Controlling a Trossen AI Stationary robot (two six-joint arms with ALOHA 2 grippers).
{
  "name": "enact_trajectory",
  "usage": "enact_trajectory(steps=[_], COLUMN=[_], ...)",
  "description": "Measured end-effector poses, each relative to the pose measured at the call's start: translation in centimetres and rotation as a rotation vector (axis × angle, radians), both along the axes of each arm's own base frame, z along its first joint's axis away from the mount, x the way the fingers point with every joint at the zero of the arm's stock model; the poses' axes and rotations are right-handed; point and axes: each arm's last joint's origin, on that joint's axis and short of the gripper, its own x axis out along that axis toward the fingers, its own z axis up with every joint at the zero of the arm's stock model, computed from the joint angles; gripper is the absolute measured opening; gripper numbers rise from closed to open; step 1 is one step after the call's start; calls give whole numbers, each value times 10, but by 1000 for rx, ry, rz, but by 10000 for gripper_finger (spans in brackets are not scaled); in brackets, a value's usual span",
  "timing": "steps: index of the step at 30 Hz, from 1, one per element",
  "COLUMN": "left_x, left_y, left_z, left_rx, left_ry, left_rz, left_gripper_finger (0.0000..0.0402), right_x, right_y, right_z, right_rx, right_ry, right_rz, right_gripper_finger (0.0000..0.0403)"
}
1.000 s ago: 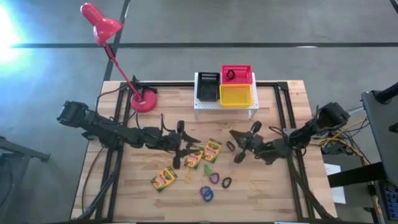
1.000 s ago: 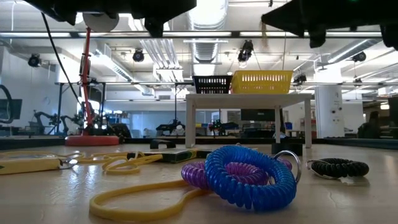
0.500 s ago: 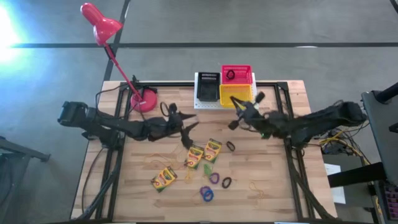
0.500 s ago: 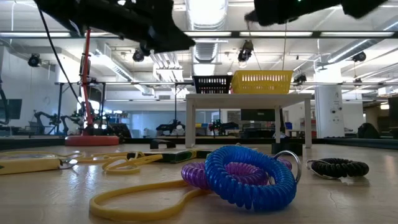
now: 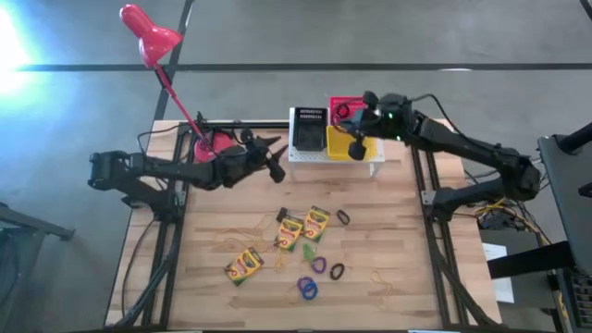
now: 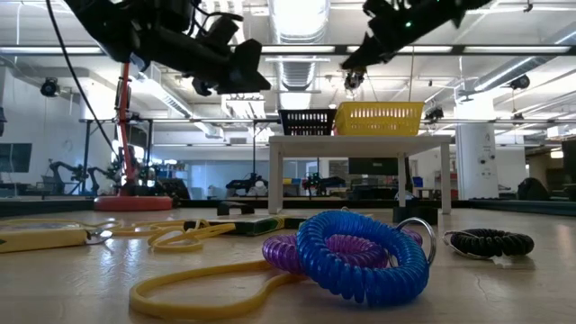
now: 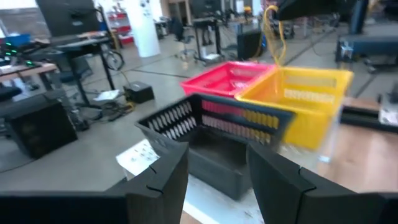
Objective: Pick & Place Office Desk Supplies
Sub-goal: Put the yellow rubber band into the black bin on the shelf
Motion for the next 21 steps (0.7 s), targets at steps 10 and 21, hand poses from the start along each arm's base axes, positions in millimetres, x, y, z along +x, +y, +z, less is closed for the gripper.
enact_trajectory(steps=[10,21], left_x=[0,0], left_y=[12,11], left_z=[14,10], left_rx=[120,107], left_ry=[-15,8], left_rz=[21,-6], left_gripper_finger=[163,163], right_x=[57,95], right_y=[-38,-56], right_z=[-43,-27], right_rx=[-36,-82], right_ry=[-179,-95], right_rz=[88,17], right_gripper_finger=[8,8])
